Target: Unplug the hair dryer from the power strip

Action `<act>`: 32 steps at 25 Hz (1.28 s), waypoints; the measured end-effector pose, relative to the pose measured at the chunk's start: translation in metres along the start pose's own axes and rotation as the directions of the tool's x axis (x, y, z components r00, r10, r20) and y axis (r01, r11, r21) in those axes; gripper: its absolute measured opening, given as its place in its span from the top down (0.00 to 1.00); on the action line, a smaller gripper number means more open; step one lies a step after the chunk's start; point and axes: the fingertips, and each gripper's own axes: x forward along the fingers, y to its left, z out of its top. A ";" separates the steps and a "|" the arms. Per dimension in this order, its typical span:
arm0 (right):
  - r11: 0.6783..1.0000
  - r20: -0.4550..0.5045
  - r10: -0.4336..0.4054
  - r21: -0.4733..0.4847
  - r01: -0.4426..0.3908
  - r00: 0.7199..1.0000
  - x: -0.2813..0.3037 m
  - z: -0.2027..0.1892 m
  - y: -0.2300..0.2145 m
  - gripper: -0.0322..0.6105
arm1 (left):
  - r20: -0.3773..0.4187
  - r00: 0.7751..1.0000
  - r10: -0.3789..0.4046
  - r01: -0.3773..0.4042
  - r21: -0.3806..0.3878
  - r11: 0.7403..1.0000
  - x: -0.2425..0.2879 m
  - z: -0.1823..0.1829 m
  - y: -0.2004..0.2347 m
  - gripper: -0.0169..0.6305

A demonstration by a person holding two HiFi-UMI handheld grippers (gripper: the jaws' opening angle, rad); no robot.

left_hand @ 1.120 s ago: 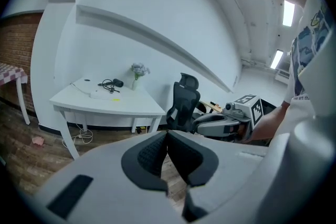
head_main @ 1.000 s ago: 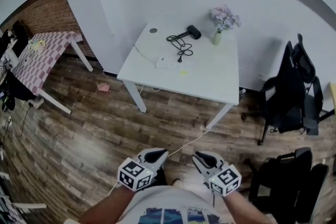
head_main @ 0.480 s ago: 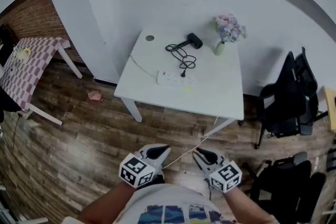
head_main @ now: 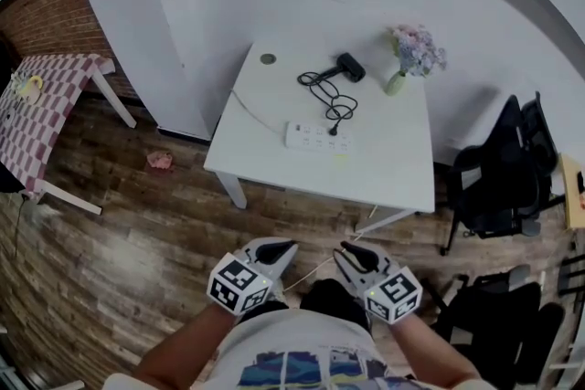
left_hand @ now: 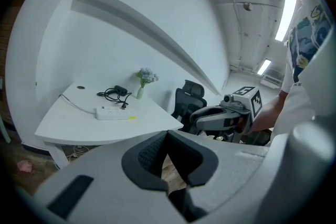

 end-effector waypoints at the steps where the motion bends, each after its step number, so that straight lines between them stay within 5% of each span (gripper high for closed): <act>1: 1.000 -0.001 0.000 -0.003 0.000 1.000 0.004 0.003 -0.002 0.83 | 0.001 1.000 0.001 -0.001 -0.003 1.000 0.000 0.001 0.004 0.97; 12: 1.000 0.010 0.019 0.004 -0.019 1.000 0.047 0.019 -0.056 0.78 | -0.039 0.998 0.042 -0.042 -0.013 0.999 0.032 0.010 0.060 0.97; 32: 0.995 -0.092 0.090 0.056 -0.085 0.992 0.142 0.019 -0.237 0.78 | -0.194 0.971 0.138 -0.148 -0.038 0.988 0.179 0.049 0.197 0.97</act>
